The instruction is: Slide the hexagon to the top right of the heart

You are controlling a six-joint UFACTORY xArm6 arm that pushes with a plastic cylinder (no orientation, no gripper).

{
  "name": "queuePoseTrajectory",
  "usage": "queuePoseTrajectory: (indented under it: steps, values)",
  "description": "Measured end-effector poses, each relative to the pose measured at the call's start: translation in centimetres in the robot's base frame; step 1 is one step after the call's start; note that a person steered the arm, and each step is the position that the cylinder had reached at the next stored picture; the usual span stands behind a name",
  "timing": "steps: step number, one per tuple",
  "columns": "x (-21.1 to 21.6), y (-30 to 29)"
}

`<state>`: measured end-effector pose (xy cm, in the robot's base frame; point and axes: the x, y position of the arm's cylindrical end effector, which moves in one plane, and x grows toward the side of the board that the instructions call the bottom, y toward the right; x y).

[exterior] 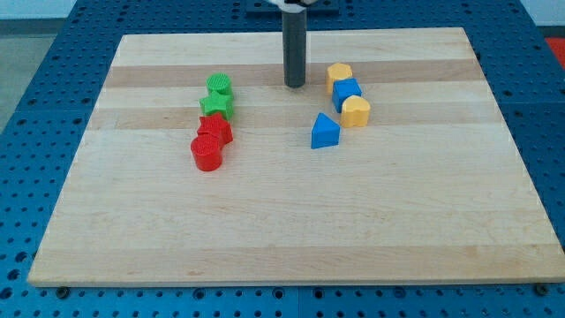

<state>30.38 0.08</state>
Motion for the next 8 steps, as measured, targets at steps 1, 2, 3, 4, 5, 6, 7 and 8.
queuePoseTrajectory:
  steps: [1,2,3,4,5,6,7,8]
  values:
    - [-2.0,0.4]
    - [-2.1,2.0]
    - [-2.1,4.7]
    - [-2.1,5.1]
    - [-2.1,5.1]
    - [-2.1,3.2]
    - [-1.5,1.2]
    - [0.4,1.1]
